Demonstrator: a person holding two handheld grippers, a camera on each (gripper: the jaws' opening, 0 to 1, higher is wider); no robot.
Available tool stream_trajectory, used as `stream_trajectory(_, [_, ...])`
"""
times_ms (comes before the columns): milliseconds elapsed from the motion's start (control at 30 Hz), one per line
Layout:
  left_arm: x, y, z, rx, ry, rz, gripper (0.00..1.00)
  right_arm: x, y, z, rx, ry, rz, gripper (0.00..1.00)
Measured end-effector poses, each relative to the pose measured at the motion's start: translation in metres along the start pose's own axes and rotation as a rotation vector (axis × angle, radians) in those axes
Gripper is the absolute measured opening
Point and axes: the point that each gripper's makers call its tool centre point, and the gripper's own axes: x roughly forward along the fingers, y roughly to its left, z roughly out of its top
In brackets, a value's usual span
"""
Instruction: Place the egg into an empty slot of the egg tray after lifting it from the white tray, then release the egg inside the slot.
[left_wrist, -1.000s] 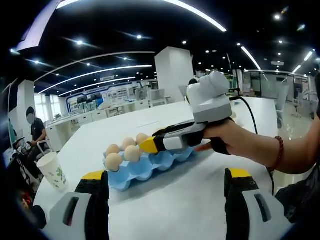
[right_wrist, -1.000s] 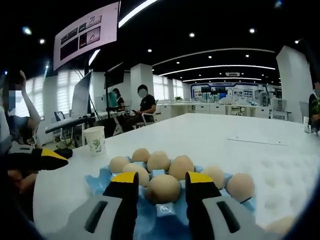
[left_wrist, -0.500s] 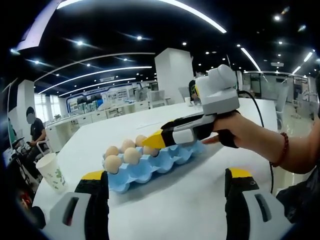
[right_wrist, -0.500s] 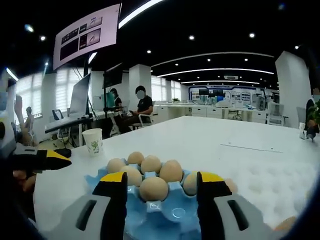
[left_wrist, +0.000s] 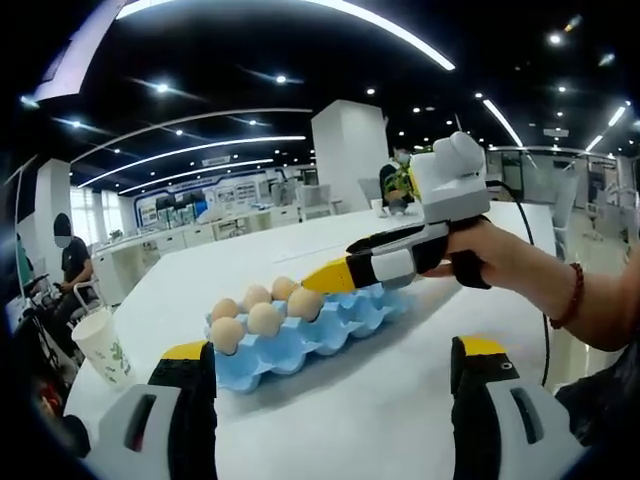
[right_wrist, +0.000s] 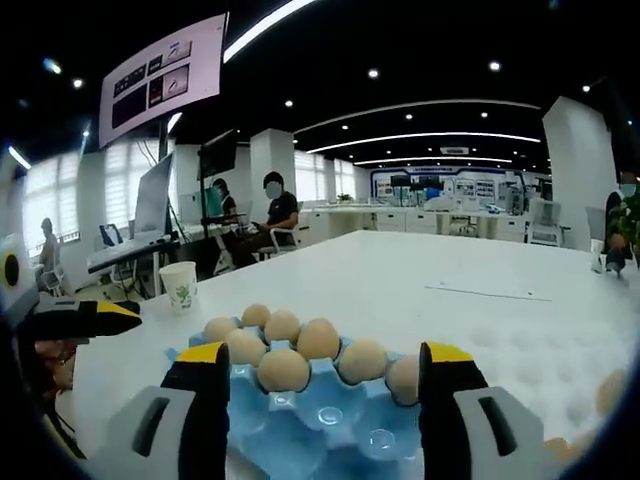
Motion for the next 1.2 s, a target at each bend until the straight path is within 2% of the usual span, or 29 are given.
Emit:
stream_trajectory(367, [0.003,-0.003,-0.001,0.001,0.003,-0.007,1.0,-0.016,-0.023,-0.005,-0.012,0.008,-0.048,0.82])
stream_trajectory(733, [0.005,-0.004,-0.001,0.009,0.006,-0.004,1.0,-0.038,-0.057,-0.004,0.01,-0.023,-0.137,0.81])
stream_trajectory(1200, [0.005,-0.003,-0.005,0.001,0.012,0.018,1.0,-0.063,-0.092,-0.009,0.006,-0.012,-0.215,0.81])
